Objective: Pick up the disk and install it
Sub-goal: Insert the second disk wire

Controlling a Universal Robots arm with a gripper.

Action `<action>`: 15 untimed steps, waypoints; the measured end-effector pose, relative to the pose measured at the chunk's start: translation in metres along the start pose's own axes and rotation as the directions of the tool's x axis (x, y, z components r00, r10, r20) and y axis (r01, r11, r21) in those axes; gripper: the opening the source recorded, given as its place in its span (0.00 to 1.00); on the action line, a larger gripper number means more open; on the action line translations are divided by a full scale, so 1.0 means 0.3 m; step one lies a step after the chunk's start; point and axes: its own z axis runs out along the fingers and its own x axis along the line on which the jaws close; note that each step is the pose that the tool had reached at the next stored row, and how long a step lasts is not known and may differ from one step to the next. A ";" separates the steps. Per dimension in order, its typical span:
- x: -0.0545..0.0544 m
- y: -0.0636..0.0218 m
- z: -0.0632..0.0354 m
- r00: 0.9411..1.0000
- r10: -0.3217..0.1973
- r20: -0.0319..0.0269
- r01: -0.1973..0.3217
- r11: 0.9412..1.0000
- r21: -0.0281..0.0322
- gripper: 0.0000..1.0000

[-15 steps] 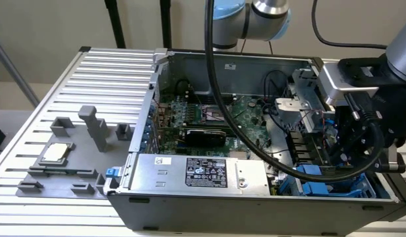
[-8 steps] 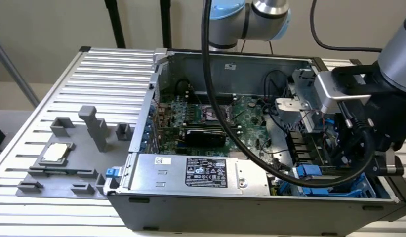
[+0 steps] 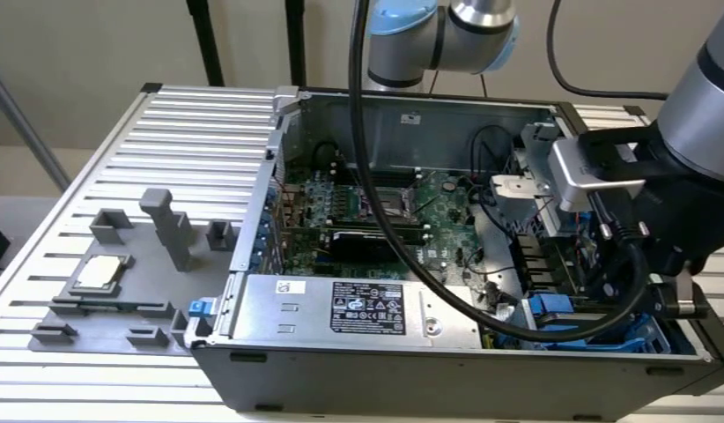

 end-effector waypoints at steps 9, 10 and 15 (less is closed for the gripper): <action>0.002 0.006 0.019 1.000 -0.001 0.001 0.001 1.000 0.014 0.00; 0.002 0.007 0.021 1.000 -0.001 0.001 0.001 1.000 0.015 0.00; 0.003 0.010 0.033 1.000 -0.001 0.001 0.001 1.000 0.016 0.00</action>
